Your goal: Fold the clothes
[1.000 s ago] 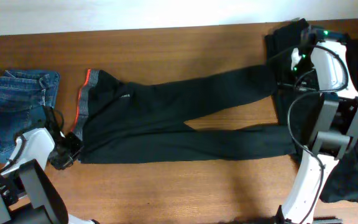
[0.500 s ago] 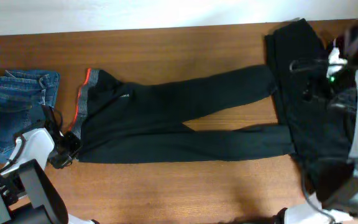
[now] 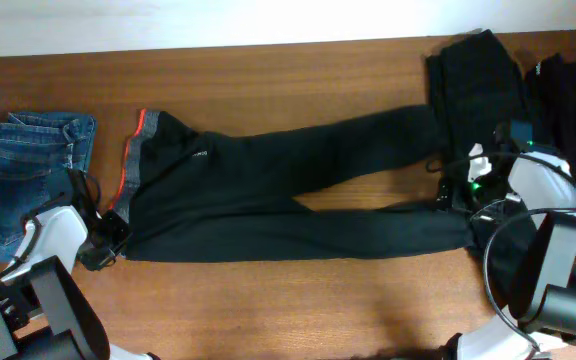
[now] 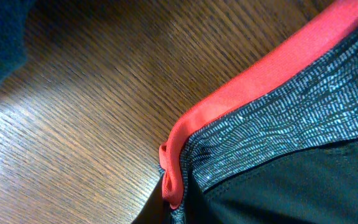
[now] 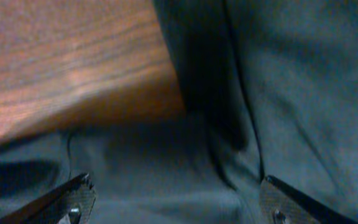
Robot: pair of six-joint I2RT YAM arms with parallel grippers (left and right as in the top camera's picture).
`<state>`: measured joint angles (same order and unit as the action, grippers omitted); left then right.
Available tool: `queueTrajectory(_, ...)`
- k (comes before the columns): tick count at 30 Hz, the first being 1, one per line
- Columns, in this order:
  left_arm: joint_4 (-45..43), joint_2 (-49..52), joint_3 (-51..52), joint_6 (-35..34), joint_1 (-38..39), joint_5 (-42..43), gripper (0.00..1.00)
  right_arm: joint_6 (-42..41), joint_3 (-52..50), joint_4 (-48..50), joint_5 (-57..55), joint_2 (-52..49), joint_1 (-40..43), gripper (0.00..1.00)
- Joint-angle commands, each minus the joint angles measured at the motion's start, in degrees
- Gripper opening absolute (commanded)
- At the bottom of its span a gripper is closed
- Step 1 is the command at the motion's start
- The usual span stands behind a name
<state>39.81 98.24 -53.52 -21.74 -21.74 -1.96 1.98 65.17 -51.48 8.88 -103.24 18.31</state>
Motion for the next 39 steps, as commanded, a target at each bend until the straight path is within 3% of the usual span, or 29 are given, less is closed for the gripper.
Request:
queueTrajectory(1, -0.28, 1.49, 1.07, -0.74, -0.72, -1.92, 0.05, 0.55, -3.1, 2.54, 0.81, 0.57, 0.09, 0.9)
queueTrajectory(5, -0.28, 1.49, 1.07, -0.74, -0.72, -1.92, 0.05, 0.5, -5.57, 4.22, 0.9, 0.55, 0.09, 0.88)
queueTrajectory(10, -0.26, 1.49, 1.07, -0.74, -0.72, -1.95, 0.05, 0.04, -5.6, 4.63, 1.18, 0.55, 0.09, 0.51)
queueTrajectory(12, -0.26, 1.49, 1.07, -0.74, -0.72, -1.92, 0.05, 0.04, -5.6, 4.66, 1.29, 0.55, 0.09, 0.4)
queueTrajectory(15, -0.26, 1.49, 1.07, -0.74, -0.72, -1.92, 0.05, 0.04, -5.6, 4.68, 1.29, 0.55, 0.09, 0.34)
queueTrajectory(17, -0.24, 1.49, 1.07, -0.74, -0.72, -1.92, 0.05, 0.04, -5.6, 4.66, 1.55, 0.55, 0.09, 0.19)
queueTrajectory(18, -0.22, 1.49, 1.07, -0.74, -0.72, -1.92, 0.05, 0.04, -5.6, 4.66, 1.75, 0.55, 0.09, 0.07)
queueTrajectory(19, -0.15, 1.49, 1.07, -0.74, -0.72, -1.92, 0.05, -0.22, -5.6, 4.63, 1.73, 0.55, 0.09, 0.04)
queueTrajectory(20, -0.11, 1.49, 1.07, -0.72, -0.72, -1.88, 0.0, -0.98, -5.6, 4.66, 1.77, 0.55, 0.09, 0.04)
queueTrajectory(26, 0.66, -1.29, 1.07, 2.34, -0.72, 3.04, 0.0, -0.96, -1.36, 1.2, 2.54, 1.14, 0.09, 0.04)
queueTrajectory(35, -3.13, -23.47, 1.07, 2.32, -0.72, 1.42, 0.0, -0.98, 20.7, -10.36, 2.73, 2.29, 0.09, 0.03)
queueTrajectory(39, -4.46, -29.33, 1.07, 2.29, -0.72, -0.87, 0.0, -0.98, 24.11, -12.41, 2.71, 2.29, 0.09, 0.04)
